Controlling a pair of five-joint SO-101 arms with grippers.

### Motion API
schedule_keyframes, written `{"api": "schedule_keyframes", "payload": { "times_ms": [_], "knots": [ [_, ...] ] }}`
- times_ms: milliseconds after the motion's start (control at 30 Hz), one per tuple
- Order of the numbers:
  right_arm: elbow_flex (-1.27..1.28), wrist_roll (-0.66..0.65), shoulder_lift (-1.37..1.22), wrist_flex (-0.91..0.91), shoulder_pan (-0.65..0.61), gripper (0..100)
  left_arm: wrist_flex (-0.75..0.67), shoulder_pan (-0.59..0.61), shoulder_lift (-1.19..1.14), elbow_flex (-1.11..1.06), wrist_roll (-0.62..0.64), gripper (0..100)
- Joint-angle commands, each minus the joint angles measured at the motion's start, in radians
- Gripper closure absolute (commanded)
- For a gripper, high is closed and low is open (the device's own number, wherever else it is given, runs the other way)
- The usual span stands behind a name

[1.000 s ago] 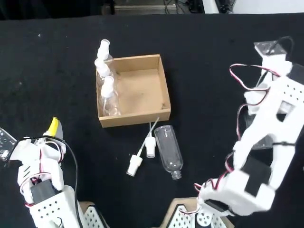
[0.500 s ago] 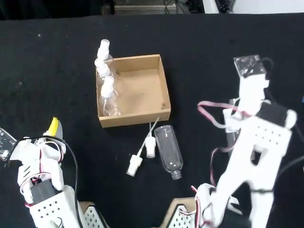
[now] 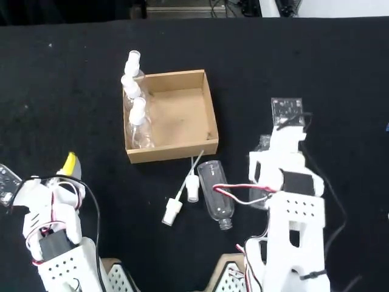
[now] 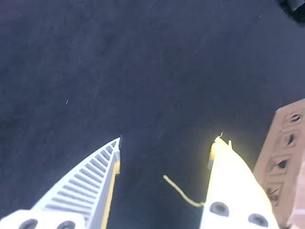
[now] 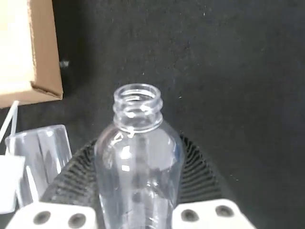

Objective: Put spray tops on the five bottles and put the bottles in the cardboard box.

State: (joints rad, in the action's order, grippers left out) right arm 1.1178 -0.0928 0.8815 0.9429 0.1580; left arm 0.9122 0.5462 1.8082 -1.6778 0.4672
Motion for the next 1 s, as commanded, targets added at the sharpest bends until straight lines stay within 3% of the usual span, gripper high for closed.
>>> {"api": "schedule_keyframes", "payload": {
  "times_ms": [0,167,233,500,600,800,967],
  "knots": [
    [0.041,0.012,0.065,-0.087,-0.014,98.8,0.052,-0.019,0.015,-0.021,0.003,72],
    [0.107,0.012,0.107,-0.137,-0.014,98.8,0.014,0.005,0.015,-0.021,-0.003,72],
    [0.127,0.012,0.128,-0.137,-0.014,98.8,0.012,0.002,0.015,-0.019,-0.071,72],
    [0.199,0.012,0.242,-0.137,-0.014,98.8,-0.087,-0.085,0.015,-0.021,-0.732,72],
    [0.22,0.012,0.291,-0.137,-0.014,98.8,-0.132,-0.082,0.014,-0.021,-0.881,72],
    [0.265,0.012,0.386,-0.133,-0.017,98.8,-0.138,-0.127,0.015,-0.021,-0.991,72],
    [0.289,0.012,0.449,-0.129,-0.015,98.8,-0.143,-0.143,0.015,-0.018,-1.008,72]
  ]
}}
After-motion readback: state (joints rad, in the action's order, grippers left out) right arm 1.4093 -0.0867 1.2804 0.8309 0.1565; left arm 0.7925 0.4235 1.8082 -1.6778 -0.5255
